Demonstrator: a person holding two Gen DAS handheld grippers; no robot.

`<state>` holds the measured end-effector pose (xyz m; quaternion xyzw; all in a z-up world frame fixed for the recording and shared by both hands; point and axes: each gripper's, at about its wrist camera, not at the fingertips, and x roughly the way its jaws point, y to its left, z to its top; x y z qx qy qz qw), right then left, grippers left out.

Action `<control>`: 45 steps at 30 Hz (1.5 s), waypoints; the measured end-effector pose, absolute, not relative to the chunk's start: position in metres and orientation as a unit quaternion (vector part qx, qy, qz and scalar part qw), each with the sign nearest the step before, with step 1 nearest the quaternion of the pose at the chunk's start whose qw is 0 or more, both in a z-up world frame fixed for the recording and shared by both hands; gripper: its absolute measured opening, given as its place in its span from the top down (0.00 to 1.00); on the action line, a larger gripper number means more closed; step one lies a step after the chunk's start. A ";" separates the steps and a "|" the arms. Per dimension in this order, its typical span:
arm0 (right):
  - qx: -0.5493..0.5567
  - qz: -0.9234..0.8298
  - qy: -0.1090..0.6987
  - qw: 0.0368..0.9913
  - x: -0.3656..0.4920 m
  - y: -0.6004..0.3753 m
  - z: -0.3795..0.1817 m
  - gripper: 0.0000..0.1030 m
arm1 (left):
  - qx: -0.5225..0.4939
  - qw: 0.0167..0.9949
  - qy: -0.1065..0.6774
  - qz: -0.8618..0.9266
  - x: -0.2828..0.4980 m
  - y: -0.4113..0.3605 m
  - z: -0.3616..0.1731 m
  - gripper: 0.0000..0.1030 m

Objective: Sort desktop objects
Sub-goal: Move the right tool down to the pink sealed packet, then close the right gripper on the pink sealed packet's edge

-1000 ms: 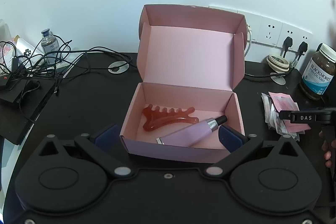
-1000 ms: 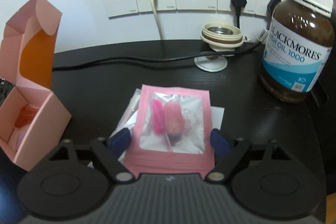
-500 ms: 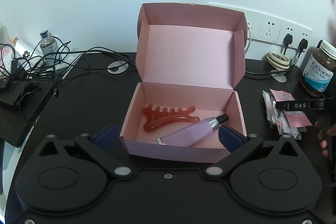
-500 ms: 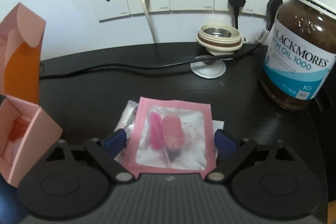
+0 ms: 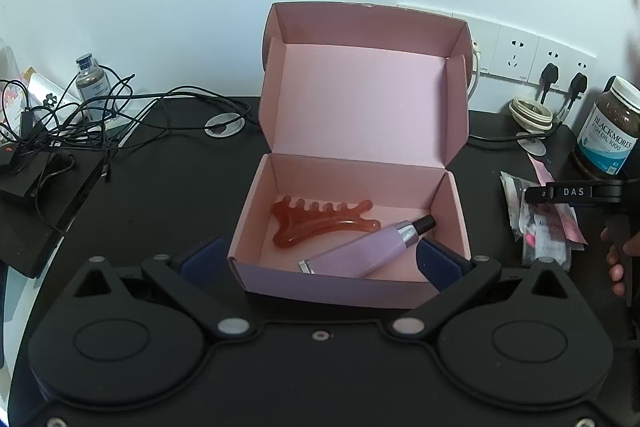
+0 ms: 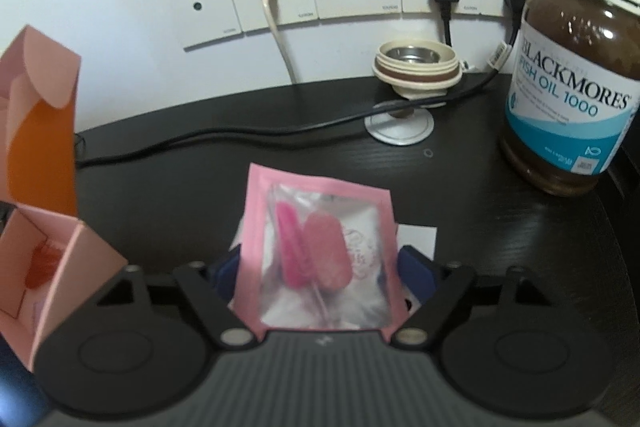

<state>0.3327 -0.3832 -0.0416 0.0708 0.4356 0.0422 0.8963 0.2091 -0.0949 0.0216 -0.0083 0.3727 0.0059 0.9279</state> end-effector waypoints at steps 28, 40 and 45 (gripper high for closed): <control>0.016 0.060 0.470 0.881 0.345 -0.380 -0.045 0.15 | -0.025 0.928 0.371 0.016 0.207 -0.095 0.024 0.00; 0.052 0.073 0.459 0.884 0.339 -0.386 -0.048 0.34 | -0.026 0.927 0.373 0.007 0.208 -0.101 0.023 0.00; 0.051 0.070 0.456 0.886 0.335 -0.383 -0.045 0.40 | -0.032 0.927 0.375 0.005 0.208 -0.098 0.023 0.00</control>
